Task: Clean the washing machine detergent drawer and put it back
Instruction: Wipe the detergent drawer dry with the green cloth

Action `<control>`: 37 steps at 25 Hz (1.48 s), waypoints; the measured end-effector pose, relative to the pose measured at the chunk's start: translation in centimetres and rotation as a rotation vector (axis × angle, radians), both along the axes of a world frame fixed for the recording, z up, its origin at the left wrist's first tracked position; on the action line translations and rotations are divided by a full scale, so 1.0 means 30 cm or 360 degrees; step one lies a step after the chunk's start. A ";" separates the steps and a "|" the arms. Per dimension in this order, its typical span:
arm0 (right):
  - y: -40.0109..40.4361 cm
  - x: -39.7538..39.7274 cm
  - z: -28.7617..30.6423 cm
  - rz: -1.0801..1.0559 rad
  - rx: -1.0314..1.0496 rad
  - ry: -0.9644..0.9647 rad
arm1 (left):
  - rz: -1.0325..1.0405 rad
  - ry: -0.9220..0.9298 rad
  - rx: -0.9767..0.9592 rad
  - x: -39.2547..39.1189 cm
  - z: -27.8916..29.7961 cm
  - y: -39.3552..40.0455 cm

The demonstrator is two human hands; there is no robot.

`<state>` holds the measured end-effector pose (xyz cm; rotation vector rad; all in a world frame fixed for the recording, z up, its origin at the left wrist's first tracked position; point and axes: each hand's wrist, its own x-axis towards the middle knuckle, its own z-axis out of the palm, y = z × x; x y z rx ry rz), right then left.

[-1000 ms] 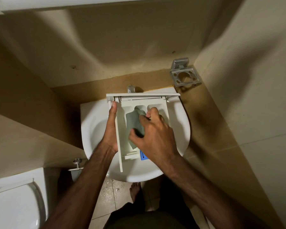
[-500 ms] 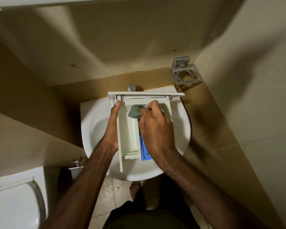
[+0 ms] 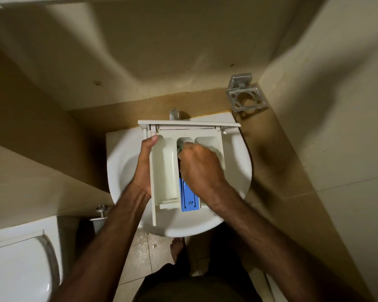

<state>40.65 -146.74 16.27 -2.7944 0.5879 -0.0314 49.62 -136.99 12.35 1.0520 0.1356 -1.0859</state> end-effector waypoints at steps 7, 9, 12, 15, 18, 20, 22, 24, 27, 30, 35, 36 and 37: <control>-0.007 -0.021 -0.010 -0.0170 0.0042 0.0151 | -0.0057 0.0032 0.0068 -0.046 0.019 -0.021; -0.002 -0.010 -0.044 -0.0223 -0.0048 0.0106 | -0.0037 0.0033 0.0071 -0.048 0.019 -0.026; 0.003 0.014 -0.079 -0.0422 -0.0197 -0.0417 | -0.0020 0.0024 0.0023 -0.041 0.038 -0.033; 0.005 0.013 -0.107 -0.0564 -0.0335 -0.0939 | -0.0013 0.0032 -0.0047 -0.030 0.055 -0.040; 0.009 -0.003 -0.083 -0.0655 -0.0311 -0.1097 | 0.0002 0.0056 -0.0091 -0.040 0.065 -0.044; 0.001 -0.004 -0.074 -0.0629 -0.0394 -0.1119 | 0.0017 0.0057 -0.0138 -0.047 0.067 -0.047; -0.001 -0.004 -0.071 -0.0492 -0.0410 -0.1033 | 0.0025 0.0032 -0.0154 -0.046 0.058 -0.045; 0.006 -0.006 -0.062 -0.0312 -0.0425 -0.0765 | 0.0025 -0.0008 -0.0109 -0.039 0.063 -0.040; 0.018 0.000 -0.034 -0.0161 -0.0573 -0.0178 | -0.0019 -0.0035 -0.0066 -0.029 0.060 -0.035; 0.007 0.018 0.025 -0.0050 -0.0571 0.0019 | -0.0021 -0.0007 -0.0015 -0.029 0.048 -0.025; -0.031 0.020 0.057 0.0124 -0.0311 0.0064 | -0.0020 -0.0001 -0.0003 0.008 0.056 -0.015; -0.058 0.017 0.054 0.0162 -0.0243 0.0076 | -0.0025 -0.0018 -0.0003 0.012 0.057 -0.013; -0.089 0.012 0.052 0.0205 -0.0133 0.0101 | -0.0040 -0.0055 0.0011 0.014 0.055 -0.012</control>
